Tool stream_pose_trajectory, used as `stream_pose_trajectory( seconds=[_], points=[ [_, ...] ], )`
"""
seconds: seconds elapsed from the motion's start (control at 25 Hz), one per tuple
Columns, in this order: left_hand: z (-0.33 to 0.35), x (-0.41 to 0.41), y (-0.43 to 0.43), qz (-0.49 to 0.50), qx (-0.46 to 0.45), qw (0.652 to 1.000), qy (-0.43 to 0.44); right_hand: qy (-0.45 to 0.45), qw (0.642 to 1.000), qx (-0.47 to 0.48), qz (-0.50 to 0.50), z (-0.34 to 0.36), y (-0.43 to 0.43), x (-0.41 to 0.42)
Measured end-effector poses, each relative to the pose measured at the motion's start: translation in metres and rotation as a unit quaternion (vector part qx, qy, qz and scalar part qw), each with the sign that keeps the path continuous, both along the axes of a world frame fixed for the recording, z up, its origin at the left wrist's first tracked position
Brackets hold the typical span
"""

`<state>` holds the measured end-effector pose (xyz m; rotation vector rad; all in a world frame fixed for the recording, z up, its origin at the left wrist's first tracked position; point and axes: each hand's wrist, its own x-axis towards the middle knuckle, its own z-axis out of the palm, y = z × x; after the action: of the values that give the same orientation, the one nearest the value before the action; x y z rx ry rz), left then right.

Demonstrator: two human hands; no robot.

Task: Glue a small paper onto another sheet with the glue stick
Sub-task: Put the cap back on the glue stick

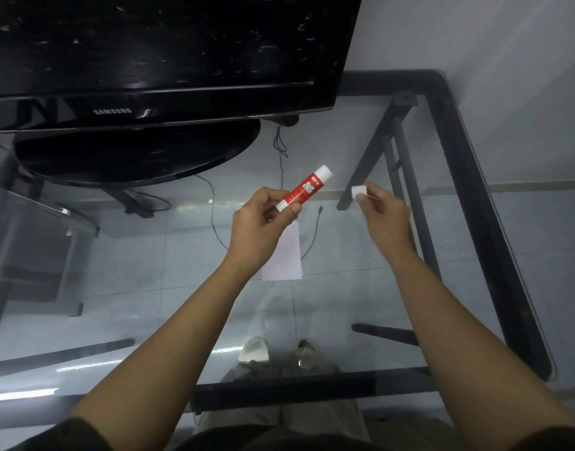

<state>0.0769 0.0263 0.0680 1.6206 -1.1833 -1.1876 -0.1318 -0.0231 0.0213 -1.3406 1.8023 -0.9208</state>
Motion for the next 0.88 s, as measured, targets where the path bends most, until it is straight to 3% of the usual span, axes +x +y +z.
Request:
stream_pose_trajectory(
  seconds=[0.08,0.2,0.52,0.88],
  points=[
    [-0.002,-0.003,0.0,0.002,-0.003,1.0,0.014,-0.15,0.988,0.016,0.005,0.017,0.003,0.019],
    [-0.002,-0.007,0.0,-0.002,-0.022,1.0,0.009,-0.214,0.976,0.009,0.036,0.033,0.011,0.036],
    [-0.001,0.001,-0.007,-0.022,-0.049,0.998,-0.039,-0.155,0.975,-0.018,0.159,0.053,0.005,0.023],
    [-0.001,-0.002,-0.006,-0.014,-0.046,0.998,-0.03,-0.155,0.975,-0.017,0.155,0.052,0.008,0.031]
  ],
)
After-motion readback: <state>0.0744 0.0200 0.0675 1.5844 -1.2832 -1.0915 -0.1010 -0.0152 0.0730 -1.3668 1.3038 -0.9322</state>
